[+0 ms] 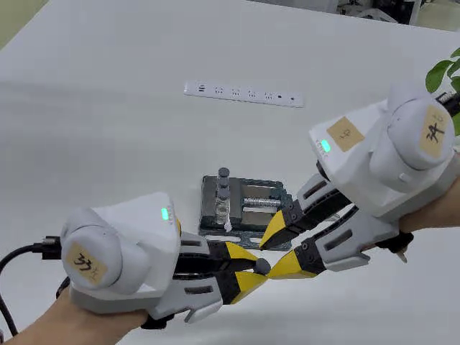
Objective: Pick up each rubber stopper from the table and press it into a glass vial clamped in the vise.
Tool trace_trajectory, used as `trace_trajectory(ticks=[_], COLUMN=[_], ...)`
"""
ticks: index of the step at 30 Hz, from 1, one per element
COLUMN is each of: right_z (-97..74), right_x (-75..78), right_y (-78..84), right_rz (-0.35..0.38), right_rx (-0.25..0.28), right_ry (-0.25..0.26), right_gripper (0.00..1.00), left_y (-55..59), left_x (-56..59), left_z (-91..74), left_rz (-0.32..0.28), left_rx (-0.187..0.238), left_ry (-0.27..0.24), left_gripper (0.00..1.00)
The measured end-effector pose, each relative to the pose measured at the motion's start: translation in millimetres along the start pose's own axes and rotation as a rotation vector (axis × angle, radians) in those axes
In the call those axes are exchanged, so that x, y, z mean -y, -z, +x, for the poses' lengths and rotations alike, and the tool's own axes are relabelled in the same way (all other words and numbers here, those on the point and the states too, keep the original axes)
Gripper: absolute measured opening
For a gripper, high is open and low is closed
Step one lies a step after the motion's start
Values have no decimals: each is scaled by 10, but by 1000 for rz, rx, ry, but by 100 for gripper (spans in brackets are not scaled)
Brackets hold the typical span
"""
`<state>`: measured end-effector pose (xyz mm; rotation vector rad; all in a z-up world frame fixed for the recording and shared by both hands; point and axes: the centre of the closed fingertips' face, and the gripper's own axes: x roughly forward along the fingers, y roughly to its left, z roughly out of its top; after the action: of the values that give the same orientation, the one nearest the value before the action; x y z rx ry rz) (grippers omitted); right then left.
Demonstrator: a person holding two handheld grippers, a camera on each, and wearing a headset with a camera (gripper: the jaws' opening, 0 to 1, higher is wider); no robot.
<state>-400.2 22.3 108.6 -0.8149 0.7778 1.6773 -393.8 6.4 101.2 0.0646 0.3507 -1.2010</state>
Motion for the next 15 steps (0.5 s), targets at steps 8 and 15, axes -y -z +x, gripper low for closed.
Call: trace_trajectory(ticks=[8, 15], right_z=[14, 14], right_x=[-12, -20], right_y=[39, 38], right_rz=[-14, -22], right_rx=[-20, -26], right_ry=[6, 5], right_gripper=[10, 9], left_y=[-38, -59], left_x=[-16, -28], left_z=[10, 14], left_rz=[-12, -14], left_rx=[35, 45], left_ry=[-23, -30], left_gripper=[4, 4])
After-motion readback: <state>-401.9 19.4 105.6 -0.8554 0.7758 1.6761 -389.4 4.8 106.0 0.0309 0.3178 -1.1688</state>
